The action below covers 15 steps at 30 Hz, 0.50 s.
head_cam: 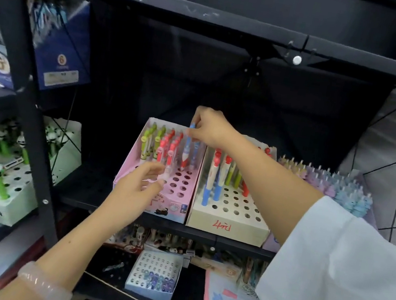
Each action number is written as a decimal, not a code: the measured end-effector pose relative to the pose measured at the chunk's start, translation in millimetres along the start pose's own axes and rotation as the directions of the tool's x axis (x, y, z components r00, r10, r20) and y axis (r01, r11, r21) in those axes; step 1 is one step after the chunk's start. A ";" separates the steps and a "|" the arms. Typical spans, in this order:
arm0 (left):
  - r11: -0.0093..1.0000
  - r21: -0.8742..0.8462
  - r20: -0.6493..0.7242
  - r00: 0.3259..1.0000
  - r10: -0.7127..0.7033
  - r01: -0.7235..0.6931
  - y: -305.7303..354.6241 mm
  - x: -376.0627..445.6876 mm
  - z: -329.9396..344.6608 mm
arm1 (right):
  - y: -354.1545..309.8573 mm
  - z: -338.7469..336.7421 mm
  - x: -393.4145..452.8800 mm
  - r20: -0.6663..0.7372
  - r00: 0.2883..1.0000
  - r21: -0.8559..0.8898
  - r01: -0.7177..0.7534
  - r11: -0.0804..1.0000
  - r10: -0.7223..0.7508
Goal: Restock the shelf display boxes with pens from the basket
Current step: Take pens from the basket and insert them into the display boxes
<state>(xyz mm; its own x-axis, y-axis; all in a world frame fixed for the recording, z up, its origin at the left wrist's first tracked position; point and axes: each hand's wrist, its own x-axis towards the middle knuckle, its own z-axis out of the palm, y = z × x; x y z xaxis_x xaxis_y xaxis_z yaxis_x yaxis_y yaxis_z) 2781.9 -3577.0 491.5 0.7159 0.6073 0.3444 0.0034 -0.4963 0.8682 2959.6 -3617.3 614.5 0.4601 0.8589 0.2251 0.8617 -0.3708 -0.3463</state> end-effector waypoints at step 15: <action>0.998 -0.055 -0.009 1.000 -0.013 0.012 -3.1 1.4 -0.2 | 6.0 23.6 13.5 0.076 0.997 -0.296 -0.003 0.955 0.027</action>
<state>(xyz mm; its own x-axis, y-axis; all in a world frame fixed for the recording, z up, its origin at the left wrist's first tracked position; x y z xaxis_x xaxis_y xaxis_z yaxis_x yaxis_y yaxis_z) 2782.8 -3574.5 489.4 0.7097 0.6191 0.3362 -0.0261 -0.4537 0.8908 2965.9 -3599.6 593.9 0.4652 0.8731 0.1458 0.8851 -0.4613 -0.0617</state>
